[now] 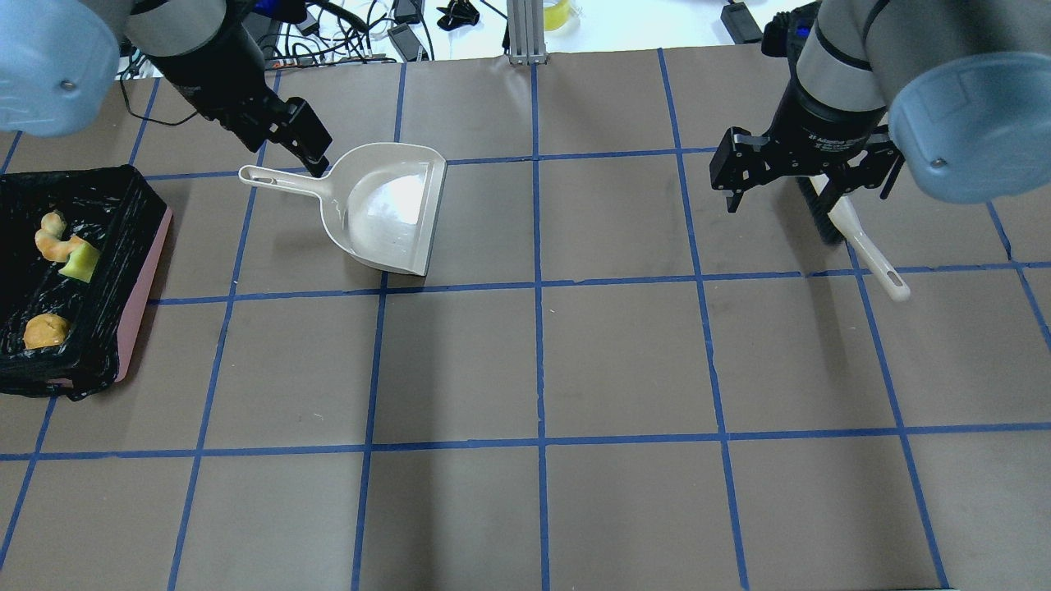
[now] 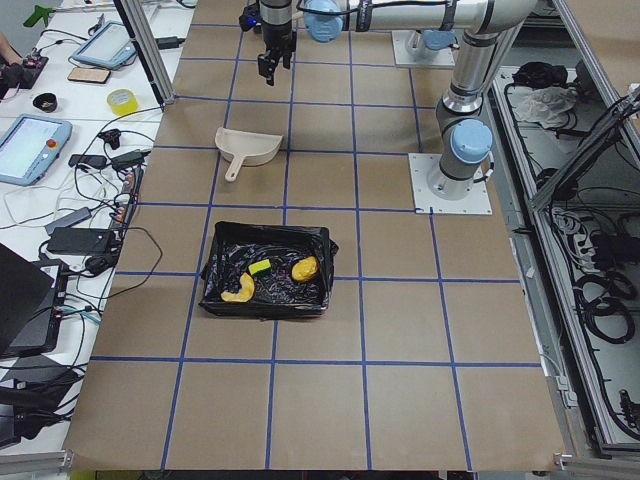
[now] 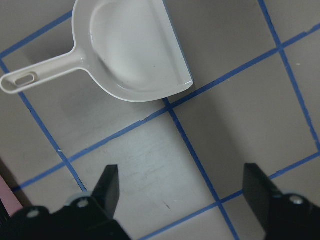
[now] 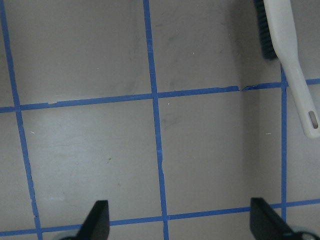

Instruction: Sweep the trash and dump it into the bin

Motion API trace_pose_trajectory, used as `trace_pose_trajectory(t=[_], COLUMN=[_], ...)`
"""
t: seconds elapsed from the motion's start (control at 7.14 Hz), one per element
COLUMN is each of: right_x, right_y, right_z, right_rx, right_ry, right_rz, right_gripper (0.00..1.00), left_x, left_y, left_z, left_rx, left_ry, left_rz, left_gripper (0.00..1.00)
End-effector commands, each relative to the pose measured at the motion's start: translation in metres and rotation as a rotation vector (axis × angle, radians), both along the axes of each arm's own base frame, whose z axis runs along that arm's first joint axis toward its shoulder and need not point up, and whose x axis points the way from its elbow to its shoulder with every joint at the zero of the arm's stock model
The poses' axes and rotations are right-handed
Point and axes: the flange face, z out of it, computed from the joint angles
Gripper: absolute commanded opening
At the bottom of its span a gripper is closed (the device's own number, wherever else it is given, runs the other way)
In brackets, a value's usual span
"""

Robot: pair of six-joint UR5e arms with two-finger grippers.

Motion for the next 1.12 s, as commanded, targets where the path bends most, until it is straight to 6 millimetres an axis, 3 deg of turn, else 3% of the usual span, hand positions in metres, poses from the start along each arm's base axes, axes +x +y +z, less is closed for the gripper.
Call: trace_pose_trajectory(t=[0.0,0.42,0.7,0.98], right_x=[-0.001,-0.002,-0.002,-0.002], right_y=[0.0,-0.002,-0.002,-0.001], right_z=[-0.001,0.001,0.001,0.003], right_rx=[0.0,-0.018,-0.018,-0.018], right_ry=[0.01,0.011,0.013,0.011], right_rz=[0.0,-0.001,-0.001,-0.001], right_gripper=[1.0,1.0,1.0,1.0], left_x=[-0.001,0.001,0.005,0.006], left_y=[0.025,0.047,0.059,0.06], left_z=[0.019,0.028,0.005,0.012], left_rx=[0.032,0.059,0.123,0.108], left_ry=[0.009,0.008,-0.005,-0.009], left_rz=[0.269,0.282,0.291,0.293], left_gripper=[1.0,1.0,1.0,1.0])
